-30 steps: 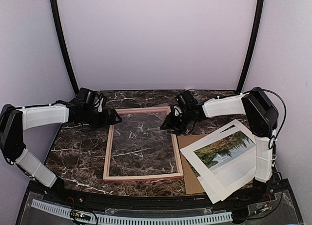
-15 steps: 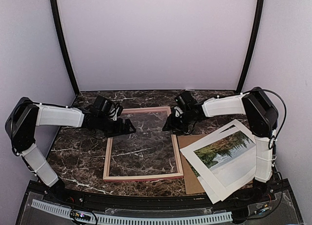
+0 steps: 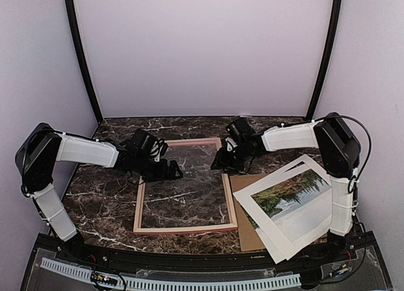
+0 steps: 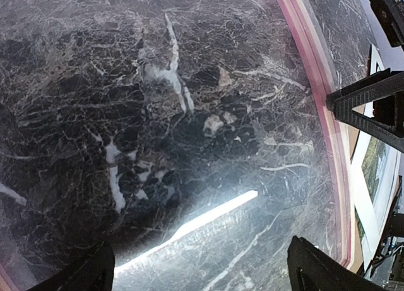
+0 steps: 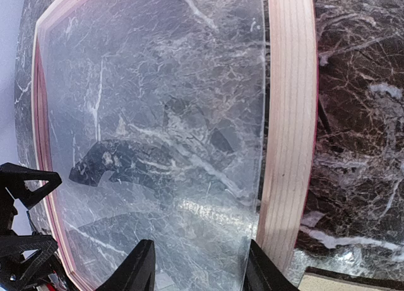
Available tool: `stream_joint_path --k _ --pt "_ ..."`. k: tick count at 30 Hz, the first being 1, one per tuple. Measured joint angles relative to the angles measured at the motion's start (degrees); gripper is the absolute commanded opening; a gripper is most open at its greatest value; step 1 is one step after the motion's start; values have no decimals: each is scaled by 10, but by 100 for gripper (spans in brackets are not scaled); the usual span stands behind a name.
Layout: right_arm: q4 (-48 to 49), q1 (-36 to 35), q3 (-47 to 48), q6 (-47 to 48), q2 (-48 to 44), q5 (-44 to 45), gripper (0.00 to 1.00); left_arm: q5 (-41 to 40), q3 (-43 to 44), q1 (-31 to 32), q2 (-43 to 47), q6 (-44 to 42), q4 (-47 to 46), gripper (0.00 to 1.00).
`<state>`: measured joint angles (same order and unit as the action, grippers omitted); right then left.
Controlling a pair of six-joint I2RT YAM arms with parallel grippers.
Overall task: Put the photo into the frame
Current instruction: Place the glass panel at the frame body, then press the glass panel against the frame body.
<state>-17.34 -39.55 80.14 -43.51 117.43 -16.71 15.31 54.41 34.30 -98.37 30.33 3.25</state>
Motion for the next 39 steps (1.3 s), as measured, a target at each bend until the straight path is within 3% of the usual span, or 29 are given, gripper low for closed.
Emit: stream_joint_path --k 25,39 --pt "-52 -1 12 52 -30 93 44 -28 0 4 -3 -1 2 98" --pt "-65 -1 45 81 14 123 39 -32 0 4 3 -2 6 98"
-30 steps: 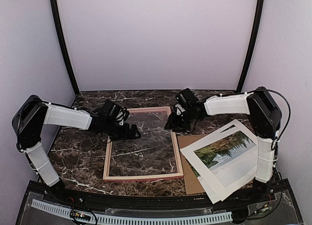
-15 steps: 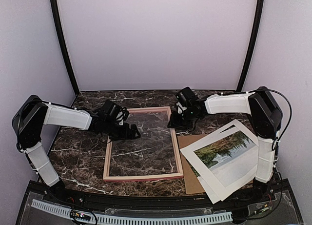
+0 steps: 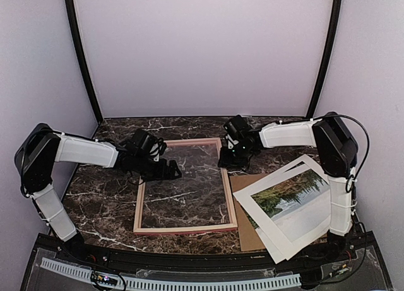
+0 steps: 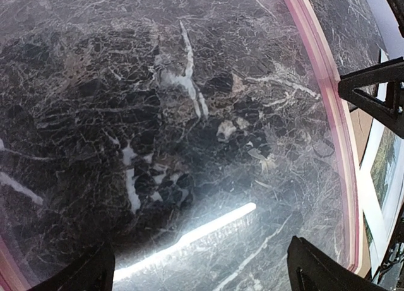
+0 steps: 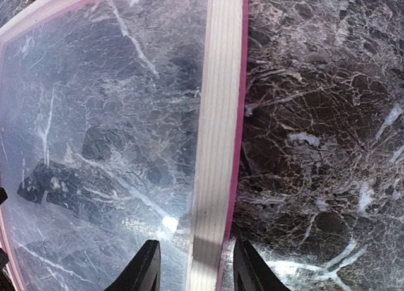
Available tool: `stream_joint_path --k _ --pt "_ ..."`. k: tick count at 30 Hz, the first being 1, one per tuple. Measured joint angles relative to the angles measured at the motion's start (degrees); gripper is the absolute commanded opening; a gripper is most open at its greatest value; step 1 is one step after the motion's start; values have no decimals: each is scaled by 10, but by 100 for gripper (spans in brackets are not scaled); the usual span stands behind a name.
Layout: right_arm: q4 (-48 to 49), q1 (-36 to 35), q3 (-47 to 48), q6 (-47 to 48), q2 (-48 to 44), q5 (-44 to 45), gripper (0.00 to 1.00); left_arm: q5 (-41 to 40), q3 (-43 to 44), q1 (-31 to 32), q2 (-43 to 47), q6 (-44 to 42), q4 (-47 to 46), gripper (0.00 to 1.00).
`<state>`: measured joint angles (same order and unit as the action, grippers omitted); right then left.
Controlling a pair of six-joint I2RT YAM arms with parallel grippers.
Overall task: Put the photo into the frame
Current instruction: Press the glass panel against the frame body.
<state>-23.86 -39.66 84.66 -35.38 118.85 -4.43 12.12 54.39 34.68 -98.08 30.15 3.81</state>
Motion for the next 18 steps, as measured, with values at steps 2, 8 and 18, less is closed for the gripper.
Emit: stream_joint_path --k 2,8,18 --pt "-2 -1 0 4 2 5 38 -1 0 0 3 -2 4 98" --pt "-3 -10 0 9 2 19 36 -3 0 0 6 -5 9 98" --pt "-6 -27 -17 16 2 51 32 -9 0 0 9 -6 18 98"
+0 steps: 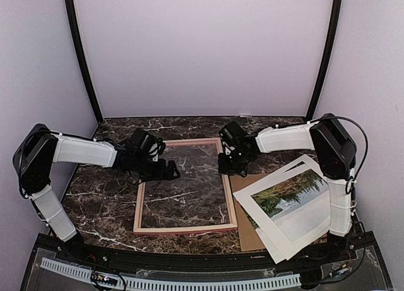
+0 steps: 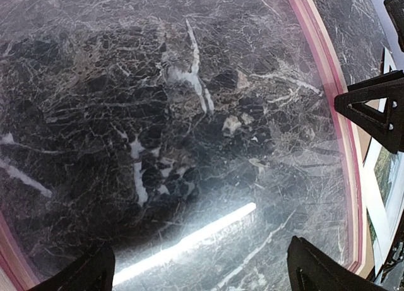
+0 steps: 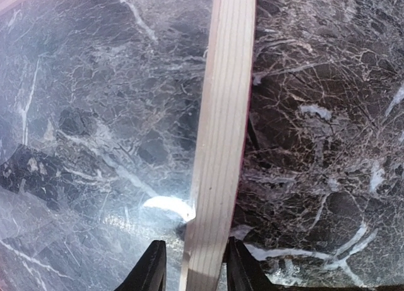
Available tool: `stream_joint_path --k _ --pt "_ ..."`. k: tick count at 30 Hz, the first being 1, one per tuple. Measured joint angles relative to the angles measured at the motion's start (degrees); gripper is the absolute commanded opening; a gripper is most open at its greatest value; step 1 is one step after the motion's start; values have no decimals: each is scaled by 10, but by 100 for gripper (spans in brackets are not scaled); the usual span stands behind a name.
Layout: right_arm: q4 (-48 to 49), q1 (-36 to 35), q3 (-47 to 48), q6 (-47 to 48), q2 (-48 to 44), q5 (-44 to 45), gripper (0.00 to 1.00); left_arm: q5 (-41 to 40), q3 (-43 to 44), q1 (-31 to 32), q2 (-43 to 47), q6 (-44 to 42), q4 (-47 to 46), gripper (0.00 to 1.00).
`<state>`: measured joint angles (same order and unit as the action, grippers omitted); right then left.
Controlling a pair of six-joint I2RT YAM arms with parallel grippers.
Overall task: Put the photo into the frame
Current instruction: Press the glass panel against the frame body.
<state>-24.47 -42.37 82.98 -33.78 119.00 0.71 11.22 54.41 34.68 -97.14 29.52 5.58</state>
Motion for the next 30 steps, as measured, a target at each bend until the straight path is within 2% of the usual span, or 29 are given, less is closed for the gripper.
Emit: stream_joint_path --k 10,16,22,30 --pt "1 -14 -4 10 0 39 33 -6 0 0 5 -4 6 98" --pt "2 -17 -13 21 -5 50 39 -14 2 0 6 -7 15 98" --pt "-2 -17 -35 24 -25 35 43 -22 10 0 8 -10 20 98" --pt "-3 -18 -65 24 -63 16 42 -28 10 0 17 -14 25 98"
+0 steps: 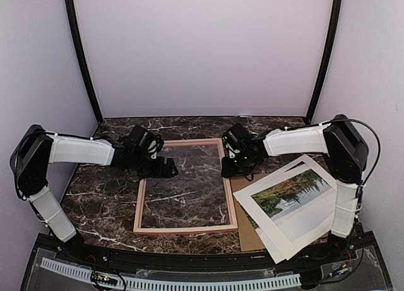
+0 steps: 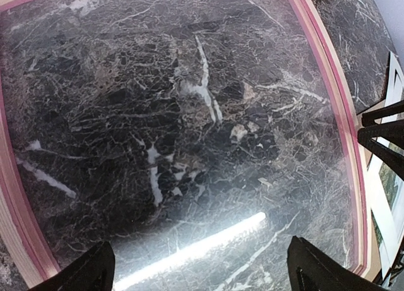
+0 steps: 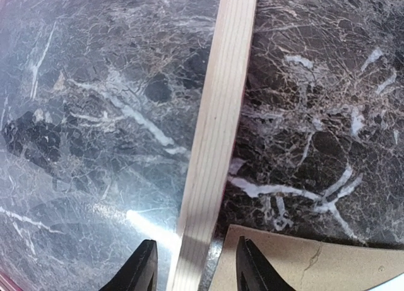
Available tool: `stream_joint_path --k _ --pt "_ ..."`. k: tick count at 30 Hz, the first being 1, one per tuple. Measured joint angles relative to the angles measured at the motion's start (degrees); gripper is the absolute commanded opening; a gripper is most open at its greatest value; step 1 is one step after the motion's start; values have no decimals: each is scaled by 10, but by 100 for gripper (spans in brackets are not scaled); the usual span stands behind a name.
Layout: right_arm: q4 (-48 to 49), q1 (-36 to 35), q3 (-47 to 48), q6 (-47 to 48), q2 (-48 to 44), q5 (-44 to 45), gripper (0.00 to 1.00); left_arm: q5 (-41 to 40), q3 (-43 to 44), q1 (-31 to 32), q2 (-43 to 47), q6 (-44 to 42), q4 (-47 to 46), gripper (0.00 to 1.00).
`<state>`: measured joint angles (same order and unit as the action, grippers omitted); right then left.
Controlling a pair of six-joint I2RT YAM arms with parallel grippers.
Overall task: Put the photo into the frame
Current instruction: Press the glass panel against the frame body, then adjust the frame body at the center of the board.
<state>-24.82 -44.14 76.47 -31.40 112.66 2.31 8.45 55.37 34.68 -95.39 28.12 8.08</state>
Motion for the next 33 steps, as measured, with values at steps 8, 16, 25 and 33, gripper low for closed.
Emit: stream_joint_path --k 8,16,25,33 --pt "2 -12 -37 -8 -33 -10 38 -45 4 0 24 -16 33 99" --pt "1 -39 -56 -19 -34 -9 36 -113 22 0 46 -41 70 99" --pt "-1 -50 -56 -22 -34 8 35 -149 24 -18 57 -53 104 99" --pt "0 -57 -56 -28 -30 14 35 -150 10 -86 56 -57 124 98"
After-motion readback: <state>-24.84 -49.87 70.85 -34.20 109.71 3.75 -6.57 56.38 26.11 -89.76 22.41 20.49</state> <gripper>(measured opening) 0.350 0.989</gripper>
